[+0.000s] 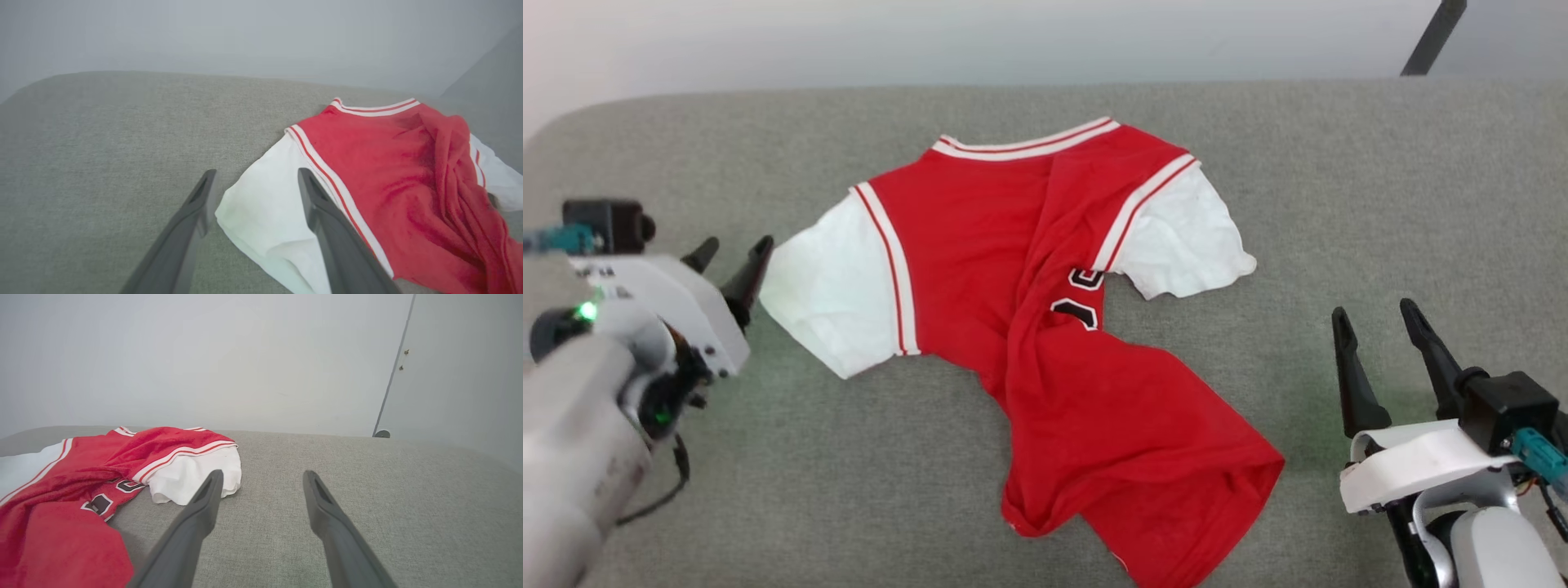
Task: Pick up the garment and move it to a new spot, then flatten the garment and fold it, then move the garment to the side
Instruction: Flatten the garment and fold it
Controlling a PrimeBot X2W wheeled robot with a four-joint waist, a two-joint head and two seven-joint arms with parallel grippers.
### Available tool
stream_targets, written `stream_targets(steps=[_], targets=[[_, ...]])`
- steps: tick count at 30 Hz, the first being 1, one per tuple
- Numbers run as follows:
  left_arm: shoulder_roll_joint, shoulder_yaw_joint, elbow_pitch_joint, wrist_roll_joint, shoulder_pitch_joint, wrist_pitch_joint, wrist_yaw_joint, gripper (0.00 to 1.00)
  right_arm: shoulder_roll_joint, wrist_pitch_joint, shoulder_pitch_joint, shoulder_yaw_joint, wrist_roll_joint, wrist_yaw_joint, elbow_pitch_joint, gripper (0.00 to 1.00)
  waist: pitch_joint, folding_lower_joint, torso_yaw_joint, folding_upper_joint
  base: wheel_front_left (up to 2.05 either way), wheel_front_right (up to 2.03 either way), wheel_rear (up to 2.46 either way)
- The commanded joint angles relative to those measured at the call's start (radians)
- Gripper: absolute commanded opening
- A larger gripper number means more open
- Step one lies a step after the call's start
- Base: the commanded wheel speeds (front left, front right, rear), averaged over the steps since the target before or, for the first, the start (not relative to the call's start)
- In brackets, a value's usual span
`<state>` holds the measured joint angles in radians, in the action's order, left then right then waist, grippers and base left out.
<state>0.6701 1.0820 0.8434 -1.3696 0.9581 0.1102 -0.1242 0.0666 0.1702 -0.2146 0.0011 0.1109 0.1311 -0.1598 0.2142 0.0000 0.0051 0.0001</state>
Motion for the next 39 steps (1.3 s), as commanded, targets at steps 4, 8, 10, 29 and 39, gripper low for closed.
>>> stream_targets(steps=[4,8,10,29,39], targets=[[0.001,-0.022,-0.054,0.051,-0.083,0.138,0.012,1.0,0.054,-0.083,-0.009,0.029,0.006,-0.001,0.012,1.0,-0.045,0.0,0.043,-0.0001,0.0,0.0,0.0],[-0.007,-0.168,-0.178,0.153,-0.164,0.156,0.092,1.0,0.138,-0.21,-0.047,0.073,0.017,-0.001,0.014,1.0,-0.053,0.0,0.095,-0.0001,0.0,0.0,0.0],[-0.029,-0.279,-0.277,0.246,-0.268,0.153,0.135,1.0,0.179,-0.279,-0.078,0.099,0.041,-0.001,0.01,1.0,-0.05,0.0,0.126,-0.0001,0.0,0.0,0.0],[-0.354,-0.869,-0.748,0.913,-0.738,0.154,0.123,1.0,0.487,-0.895,-0.663,0.367,0.317,-0.001,-0.423,1.0,0.141,0.0,0.383,-0.0001,0.0,0.0,0.0],[-0.454,-1.005,-0.732,1.012,-0.697,0.154,0.027,1.0,0.454,-1.044,-0.782,0.465,0.329,0.0,-0.61,1.0,0.205,0.0,0.409,-0.0001,0.0,0.0,0.0]])
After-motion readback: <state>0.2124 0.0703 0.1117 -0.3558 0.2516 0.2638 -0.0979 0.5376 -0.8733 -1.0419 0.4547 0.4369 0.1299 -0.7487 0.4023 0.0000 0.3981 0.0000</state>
